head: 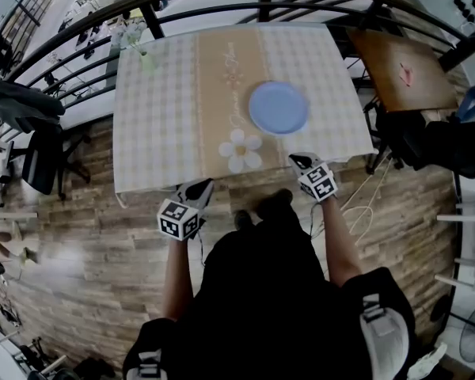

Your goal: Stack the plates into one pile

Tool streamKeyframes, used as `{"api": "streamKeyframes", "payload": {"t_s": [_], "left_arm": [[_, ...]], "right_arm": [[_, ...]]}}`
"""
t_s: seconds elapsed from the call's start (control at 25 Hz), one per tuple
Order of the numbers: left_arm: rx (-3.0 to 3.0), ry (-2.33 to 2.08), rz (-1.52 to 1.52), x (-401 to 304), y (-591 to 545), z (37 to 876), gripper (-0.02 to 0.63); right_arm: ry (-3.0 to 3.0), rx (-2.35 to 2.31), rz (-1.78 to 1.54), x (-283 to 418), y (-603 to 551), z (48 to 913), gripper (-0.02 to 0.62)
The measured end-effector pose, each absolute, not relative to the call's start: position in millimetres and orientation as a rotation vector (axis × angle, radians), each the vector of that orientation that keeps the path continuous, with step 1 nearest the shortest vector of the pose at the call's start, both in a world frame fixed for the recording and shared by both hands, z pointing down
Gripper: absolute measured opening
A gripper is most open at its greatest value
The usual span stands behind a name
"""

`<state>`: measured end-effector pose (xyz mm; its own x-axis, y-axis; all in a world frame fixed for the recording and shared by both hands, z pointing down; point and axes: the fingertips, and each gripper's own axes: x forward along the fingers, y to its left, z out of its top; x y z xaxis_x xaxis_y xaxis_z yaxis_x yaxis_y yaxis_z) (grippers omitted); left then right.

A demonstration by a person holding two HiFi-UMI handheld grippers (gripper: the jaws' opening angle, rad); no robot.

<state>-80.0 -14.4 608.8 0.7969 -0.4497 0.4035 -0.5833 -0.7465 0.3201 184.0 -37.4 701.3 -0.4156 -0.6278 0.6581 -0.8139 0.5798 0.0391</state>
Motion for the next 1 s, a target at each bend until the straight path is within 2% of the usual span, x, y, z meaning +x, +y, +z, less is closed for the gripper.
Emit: {"api": "streamKeyframes", "payload": {"t_s": [1.0], "left_arm": [[2.573, -0.744, 0.440, -77.9, -25.9, 604.0, 0.002]], "right_arm": [[-2.181, 1.179, 0.388, 180.2, -39.4, 695.3, -0.005]]}}
